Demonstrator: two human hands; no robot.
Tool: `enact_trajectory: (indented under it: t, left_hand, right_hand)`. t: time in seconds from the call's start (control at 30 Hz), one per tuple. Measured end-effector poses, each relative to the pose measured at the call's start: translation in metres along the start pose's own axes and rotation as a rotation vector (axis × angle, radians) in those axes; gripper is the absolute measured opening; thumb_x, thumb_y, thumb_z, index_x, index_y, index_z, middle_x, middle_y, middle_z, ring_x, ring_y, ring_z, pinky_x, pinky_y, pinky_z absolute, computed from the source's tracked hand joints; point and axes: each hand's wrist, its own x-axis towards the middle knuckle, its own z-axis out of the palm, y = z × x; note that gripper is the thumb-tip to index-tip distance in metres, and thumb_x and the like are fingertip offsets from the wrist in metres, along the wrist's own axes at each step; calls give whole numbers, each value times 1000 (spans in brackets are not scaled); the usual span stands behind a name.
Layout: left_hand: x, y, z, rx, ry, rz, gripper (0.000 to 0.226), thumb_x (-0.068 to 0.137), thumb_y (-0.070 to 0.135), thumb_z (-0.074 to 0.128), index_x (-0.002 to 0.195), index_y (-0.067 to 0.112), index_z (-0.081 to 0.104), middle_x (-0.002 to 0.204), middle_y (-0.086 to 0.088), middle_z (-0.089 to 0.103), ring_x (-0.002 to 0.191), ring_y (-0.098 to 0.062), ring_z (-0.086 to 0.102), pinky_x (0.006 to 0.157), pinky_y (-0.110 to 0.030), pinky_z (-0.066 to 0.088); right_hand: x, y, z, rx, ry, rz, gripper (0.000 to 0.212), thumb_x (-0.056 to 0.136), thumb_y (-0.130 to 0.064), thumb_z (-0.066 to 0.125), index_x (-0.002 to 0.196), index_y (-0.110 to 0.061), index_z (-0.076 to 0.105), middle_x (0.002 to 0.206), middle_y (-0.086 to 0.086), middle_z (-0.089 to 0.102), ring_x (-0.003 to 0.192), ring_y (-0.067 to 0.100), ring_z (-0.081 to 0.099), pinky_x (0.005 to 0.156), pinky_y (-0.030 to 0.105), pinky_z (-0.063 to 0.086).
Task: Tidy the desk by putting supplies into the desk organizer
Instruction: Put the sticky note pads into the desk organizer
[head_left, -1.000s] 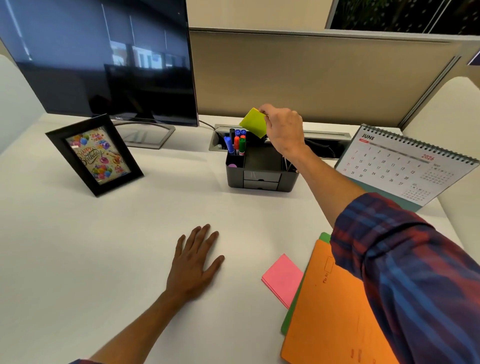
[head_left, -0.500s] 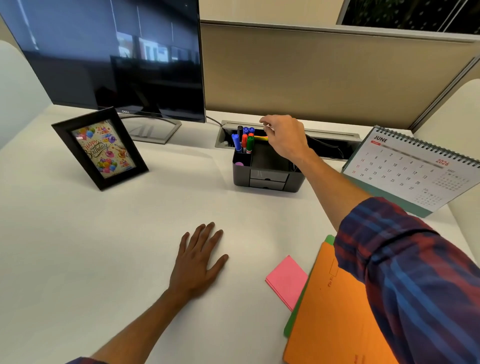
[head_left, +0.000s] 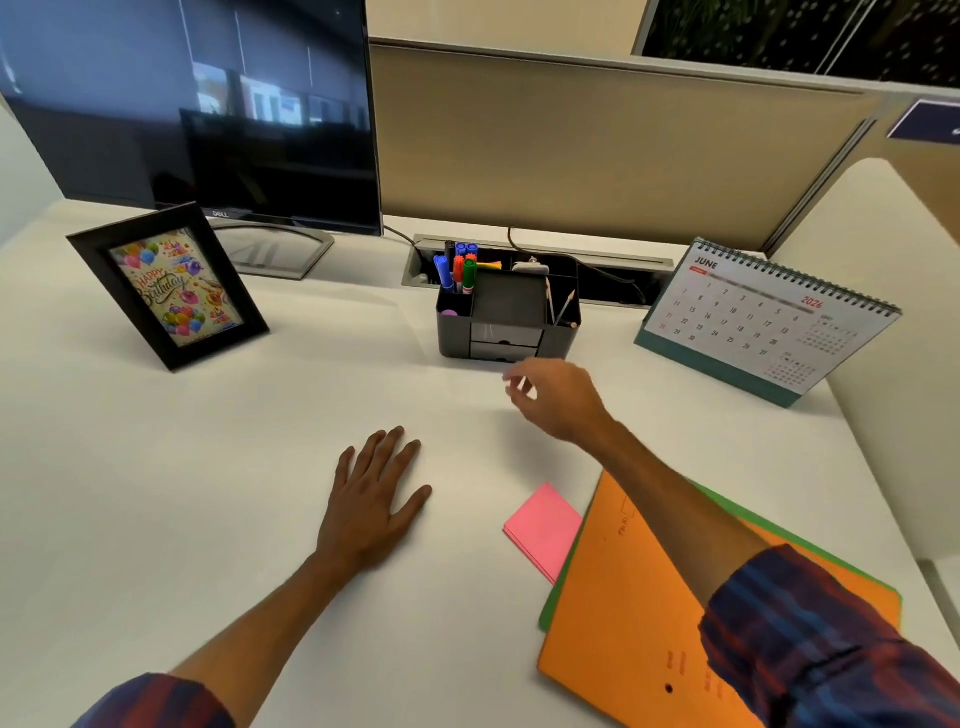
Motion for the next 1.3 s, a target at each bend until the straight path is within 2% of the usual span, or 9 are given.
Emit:
enact_trajectory:
  t: [0.17, 0.37, 0.5, 0.63, 0.77, 0.9, 1.0, 1.3]
  left_hand:
    - [0, 0, 0, 5, 1, 1, 63, 94, 61, 26, 149, 32, 29, 160, 8, 19, 148, -13, 12, 119, -41, 6]
    - [0, -1, 2, 2, 7, 2, 63, 94, 62, 25, 149, 32, 30, 160, 8, 20, 148, -14, 13, 119, -42, 7]
    - [-1, -2, 4, 2, 7, 4, 63, 94, 61, 26, 149, 32, 30, 160, 8, 20, 148, -13, 13, 119, -42, 8]
    - [-1, -3, 4, -2, 5, 3, 63, 94, 61, 27, 149, 32, 29, 160, 8, 19, 148, -13, 11, 120, -41, 6]
    - [-1, -3, 4, 0, 11, 5, 63, 94, 61, 26, 149, 33, 29, 160, 8, 20, 148, -12, 11, 120, -41, 7]
    - [-1, -3, 4, 11, 9, 3, 62, 94, 61, 26, 149, 34, 28, 160, 9, 19, 148, -12, 10, 120, -41, 7]
    - [-2, -3, 4, 12, 7, 4, 62, 94, 61, 26, 150, 34, 27, 160, 9, 18, 148, -11, 9, 120, -40, 6]
    - [-1, -4, 5, 15, 9, 8, 62, 94, 61, 26, 149, 34, 27, 160, 9, 18, 148, -12, 10, 119, -40, 5]
  right_hand:
    - [-38, 2, 13, -69, -291, 13, 26, 93, -35, 56, 116, -25, 64, 113, -5, 65, 100, 17, 59, 80, 31, 45]
    - [-75, 3, 20, 2, -442, 26, 31, 92, -46, 53, 117, -30, 64, 122, -9, 54, 108, 16, 55, 81, 31, 44]
    - [-89, 2, 9, -84, -555, 6, 60, 78, -62, 64, 131, -36, 52, 143, -11, 38, 123, 14, 45, 93, 32, 42]
    - [-96, 1, 5, -122, -578, 3, 74, 68, -58, 76, 134, -37, 48, 146, -12, 34, 124, 14, 43, 90, 31, 45]
    - [-97, 0, 7, -92, -565, 6, 62, 69, -47, 80, 124, -32, 54, 132, -9, 43, 115, 15, 47, 83, 32, 46]
    - [-95, 4, 9, 57, -581, 68, 52, 68, -40, 83, 110, -26, 56, 115, -8, 48, 100, 13, 48, 75, 28, 42]
    - [-91, 7, 10, 138, -583, 111, 45, 69, -34, 83, 102, -25, 54, 110, -6, 54, 99, 16, 49, 76, 29, 43]
    - [-69, 9, 1, 284, -521, 128, 21, 78, -21, 77, 99, -21, 72, 95, -4, 67, 86, 10, 59, 75, 26, 49]
